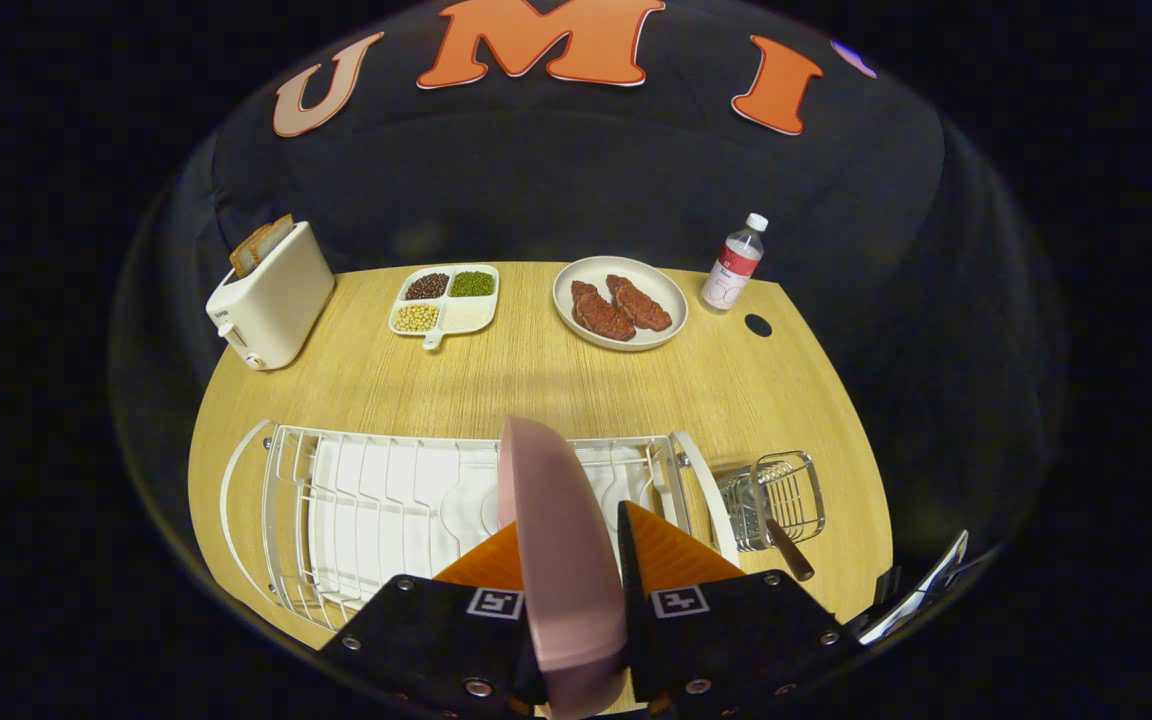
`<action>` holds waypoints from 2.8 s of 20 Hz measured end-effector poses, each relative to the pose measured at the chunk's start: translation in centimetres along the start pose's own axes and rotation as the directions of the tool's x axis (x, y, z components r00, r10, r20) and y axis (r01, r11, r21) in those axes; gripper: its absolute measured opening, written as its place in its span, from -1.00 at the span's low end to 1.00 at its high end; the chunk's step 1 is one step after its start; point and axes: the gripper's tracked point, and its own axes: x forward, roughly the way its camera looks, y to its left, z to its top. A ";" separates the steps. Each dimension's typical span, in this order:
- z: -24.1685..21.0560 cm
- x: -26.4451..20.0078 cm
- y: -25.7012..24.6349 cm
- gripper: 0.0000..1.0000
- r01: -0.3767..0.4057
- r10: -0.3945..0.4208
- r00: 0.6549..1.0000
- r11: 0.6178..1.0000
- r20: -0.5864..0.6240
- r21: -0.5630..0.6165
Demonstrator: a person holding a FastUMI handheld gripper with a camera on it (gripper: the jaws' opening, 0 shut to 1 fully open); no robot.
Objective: Take the plate from the dish rack, then take the spoon from the basket and place it into the plate.
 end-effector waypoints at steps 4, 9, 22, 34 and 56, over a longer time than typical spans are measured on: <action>2.0 -1.8 0.7 -0.39 -0.011 0.010 0.999 1.000 0.052 0.023; 2.4 -4.3 0.4 -0.39 -0.029 0.029 0.994 1.000 0.108 0.002; -4.1 -9.8 -1.5 -0.39 -0.181 0.185 0.971 0.983 0.152 -0.041; -14.3 -10.4 -2.2 -0.39 -0.378 0.374 0.925 0.925 0.069 0.043; -24.0 -5.4 -2.5 -0.39 -0.535 0.531 0.841 0.790 0.102 0.299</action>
